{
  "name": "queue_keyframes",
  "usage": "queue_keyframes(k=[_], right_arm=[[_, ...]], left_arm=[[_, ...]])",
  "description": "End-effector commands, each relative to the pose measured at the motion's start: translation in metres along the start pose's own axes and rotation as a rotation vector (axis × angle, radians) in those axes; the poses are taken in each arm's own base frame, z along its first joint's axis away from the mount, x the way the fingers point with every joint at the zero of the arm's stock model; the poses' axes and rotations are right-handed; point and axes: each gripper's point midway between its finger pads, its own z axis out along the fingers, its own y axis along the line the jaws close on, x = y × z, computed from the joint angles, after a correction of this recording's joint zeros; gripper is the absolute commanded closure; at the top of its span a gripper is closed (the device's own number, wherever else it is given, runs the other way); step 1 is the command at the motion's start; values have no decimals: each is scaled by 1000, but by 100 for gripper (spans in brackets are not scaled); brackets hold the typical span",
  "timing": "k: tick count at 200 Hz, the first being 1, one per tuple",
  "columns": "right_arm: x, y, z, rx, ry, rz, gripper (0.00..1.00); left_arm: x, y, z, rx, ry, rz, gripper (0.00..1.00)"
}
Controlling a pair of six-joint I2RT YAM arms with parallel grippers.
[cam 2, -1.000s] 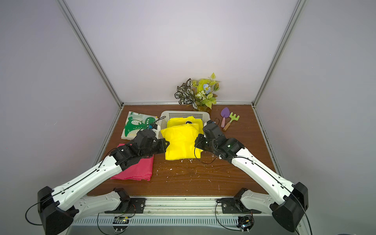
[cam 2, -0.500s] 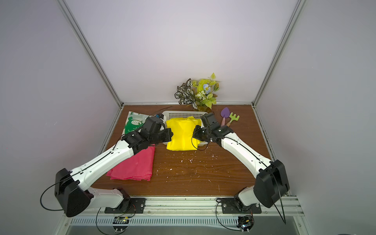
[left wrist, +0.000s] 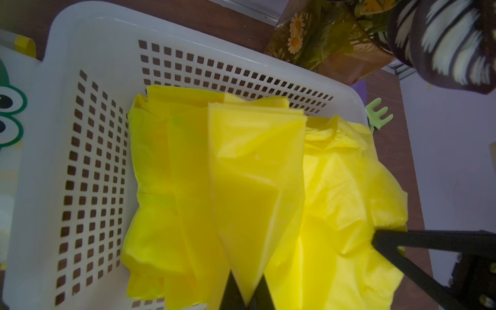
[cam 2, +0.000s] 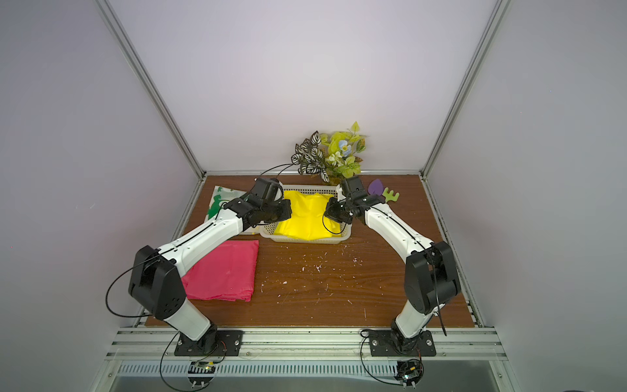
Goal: Put the folded raincoat in the basket
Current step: Place the raincoat in the basket.
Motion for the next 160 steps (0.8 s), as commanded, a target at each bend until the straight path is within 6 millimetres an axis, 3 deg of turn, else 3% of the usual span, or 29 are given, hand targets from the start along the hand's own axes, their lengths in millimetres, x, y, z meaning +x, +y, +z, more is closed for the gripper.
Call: queue_keyframes(k=[1, 21, 45, 56, 122, 134, 148, 156, 160], right_arm=[[-21, 20, 1, -83, -26, -57, 100], [-28, 15, 12, -82, -14, -63, 100], [-34, 10, 26, -83, -1, -71, 100], [-37, 6, 31, -82, 1, -71, 100], [-40, -13, 58, -82, 51, -72, 100], [-40, -16, 60, -77, 58, -72, 100], [-40, -18, 60, -75, 63, -75, 96], [-41, -18, 60, -77, 64, -78, 93], [-41, -18, 60, -79, 66, -79, 91]], left_arm=[[-9, -2, 12, 12, 9, 32, 100], [-12, -1, 25, 6, 21, 48, 100], [-6, 13, 42, -23, 53, 33, 100], [-20, 9, 41, -12, 27, 31, 100], [-28, 41, 55, -109, 17, 6, 100], [-29, 42, 52, -117, 8, 9, 89], [-30, 41, 50, -115, 5, 7, 70], [-29, 41, 51, -111, 9, 7, 59], [-28, 42, 51, -114, 12, 7, 48]])
